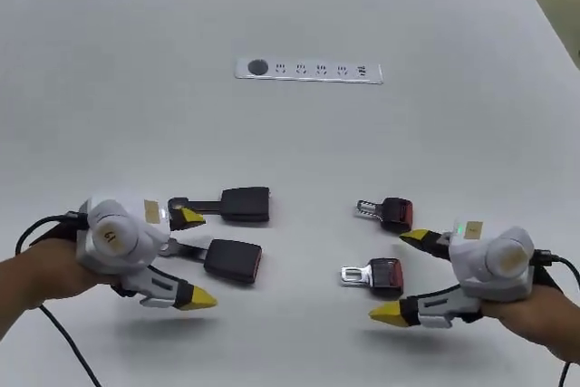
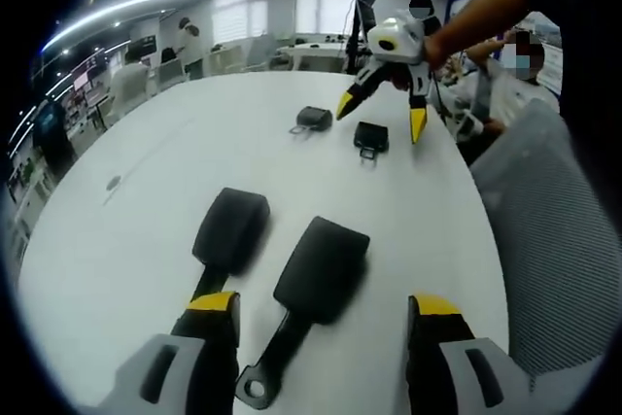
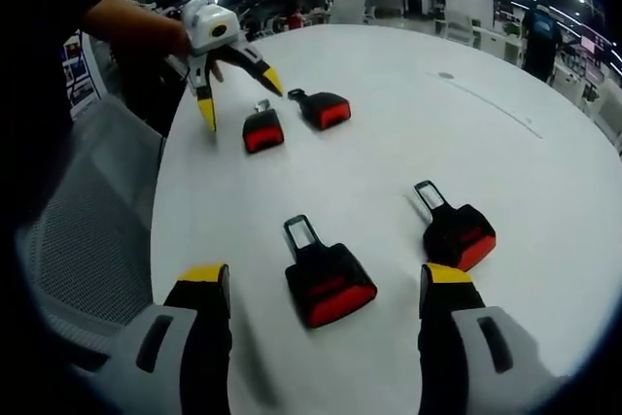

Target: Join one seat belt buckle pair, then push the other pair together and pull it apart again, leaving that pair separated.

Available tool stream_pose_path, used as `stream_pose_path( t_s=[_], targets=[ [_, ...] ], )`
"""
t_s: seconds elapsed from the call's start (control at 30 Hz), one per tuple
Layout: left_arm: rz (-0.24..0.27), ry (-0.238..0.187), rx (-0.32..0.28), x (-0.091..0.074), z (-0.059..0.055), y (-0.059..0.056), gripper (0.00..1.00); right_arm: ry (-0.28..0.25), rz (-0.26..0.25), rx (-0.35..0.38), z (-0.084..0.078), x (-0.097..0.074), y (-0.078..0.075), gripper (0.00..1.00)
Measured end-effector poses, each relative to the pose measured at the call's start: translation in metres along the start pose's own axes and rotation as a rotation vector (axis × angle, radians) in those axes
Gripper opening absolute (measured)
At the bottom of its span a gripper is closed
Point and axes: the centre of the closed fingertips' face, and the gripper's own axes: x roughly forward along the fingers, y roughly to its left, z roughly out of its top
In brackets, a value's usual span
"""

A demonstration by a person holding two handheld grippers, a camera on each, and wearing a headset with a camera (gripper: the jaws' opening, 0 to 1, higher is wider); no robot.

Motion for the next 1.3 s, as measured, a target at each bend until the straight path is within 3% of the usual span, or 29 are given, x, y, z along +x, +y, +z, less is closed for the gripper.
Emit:
stream_pose_path(
  t_s=[0.07, 0.13, 0.3, 0.37, 0.6, 0.8, 1.0, 1.07, 1.1, 1.13, 1.2, 1.3],
  targets=[
    [-0.005, 0.014, 0.009, 0.006, -0.005, 0.003, 0.71, 0.017, 0.016, 0.002, -0.001, 0.002, 0.002, 0.76],
    [-0.017, 0.055, 0.04, 0.009, -0.01, 0.003, 0.7, 0.03, 0.025, -0.019, -0.004, 0.006, 0.001, 0.77],
    [-0.041, 0.063, 0.08, 0.018, -0.014, 0.004, 0.68, 0.043, 0.038, -0.032, -0.005, 0.012, 0.003, 0.76],
    [-0.048, 0.085, 0.101, 0.021, -0.017, 0.005, 0.68, 0.061, 0.042, -0.053, -0.011, 0.016, 0.002, 0.75],
    [-0.053, 0.07, 0.112, 0.033, -0.014, 0.012, 0.66, 0.045, 0.055, -0.081, -0.004, 0.015, -0.003, 0.7],
    [-0.057, 0.064, 0.117, 0.031, -0.012, 0.01, 0.63, 0.047, 0.078, -0.121, -0.006, 0.013, 0.002, 0.63],
    [-0.071, 0.057, 0.132, 0.031, -0.012, 0.006, 0.55, 0.059, 0.087, -0.152, -0.008, 0.009, 0.006, 0.56],
    [-0.066, 0.055, 0.13, 0.031, -0.009, 0.005, 0.43, 0.064, 0.08, -0.146, -0.007, 0.008, 0.006, 0.51],
    [-0.033, 0.062, 0.107, 0.031, -0.01, 0.012, 0.38, 0.065, 0.079, -0.14, -0.006, 0.009, 0.006, 0.48],
    [-0.026, 0.055, 0.109, 0.033, -0.008, 0.017, 0.37, 0.064, 0.079, -0.142, -0.006, 0.009, 0.006, 0.45],
    [-0.038, 0.068, 0.113, 0.033, -0.01, 0.014, 0.37, 0.071, 0.069, -0.173, -0.006, 0.009, 0.004, 0.38],
    [-0.033, 0.07, 0.107, 0.032, -0.01, 0.013, 0.36, 0.073, 0.077, -0.169, -0.001, 0.005, 0.006, 0.36]
  ],
)
